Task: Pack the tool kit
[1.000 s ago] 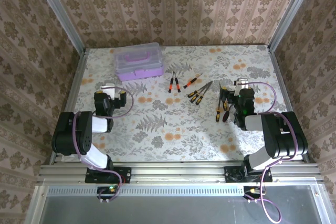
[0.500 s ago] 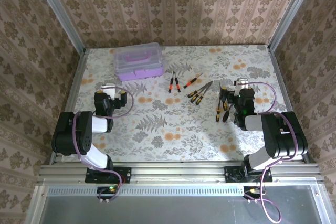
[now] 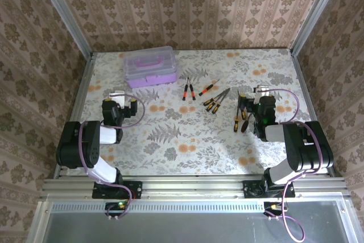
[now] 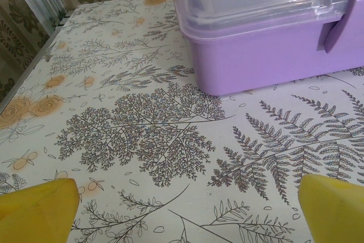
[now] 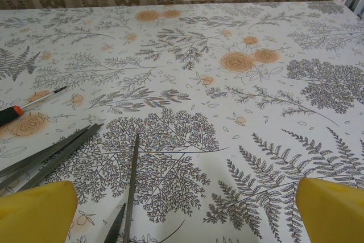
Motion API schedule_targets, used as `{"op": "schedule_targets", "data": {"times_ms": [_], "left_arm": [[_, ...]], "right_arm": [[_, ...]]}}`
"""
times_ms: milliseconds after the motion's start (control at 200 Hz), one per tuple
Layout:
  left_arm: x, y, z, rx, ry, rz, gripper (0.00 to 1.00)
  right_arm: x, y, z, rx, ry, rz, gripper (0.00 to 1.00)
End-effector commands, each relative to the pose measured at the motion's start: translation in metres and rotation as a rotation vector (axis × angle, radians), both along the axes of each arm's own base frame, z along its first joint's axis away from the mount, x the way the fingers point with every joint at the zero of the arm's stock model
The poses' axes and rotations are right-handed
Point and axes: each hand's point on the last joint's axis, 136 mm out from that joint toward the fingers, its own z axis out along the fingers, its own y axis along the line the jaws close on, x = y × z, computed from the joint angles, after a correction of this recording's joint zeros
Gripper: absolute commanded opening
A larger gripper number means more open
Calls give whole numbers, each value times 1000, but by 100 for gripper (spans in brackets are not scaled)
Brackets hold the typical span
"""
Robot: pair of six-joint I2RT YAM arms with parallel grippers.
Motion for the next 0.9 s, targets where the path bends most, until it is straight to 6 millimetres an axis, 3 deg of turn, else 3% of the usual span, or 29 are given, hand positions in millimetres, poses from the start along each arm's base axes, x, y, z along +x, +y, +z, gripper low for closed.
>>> {"op": "schedule_targets", "data": {"times_ms": [0, 700, 895], "left_arm": [[5, 0, 15, 15, -44, -6, 100], [6, 12, 15, 2, -38, 54, 100], [-2, 22, 40, 1, -67, 111, 100]], "right_arm": [[3, 0, 1, 0, 0, -5, 100], [2, 0, 2, 1, -7, -6, 100], [1, -6, 9, -19, -13, -62, 100]]}}
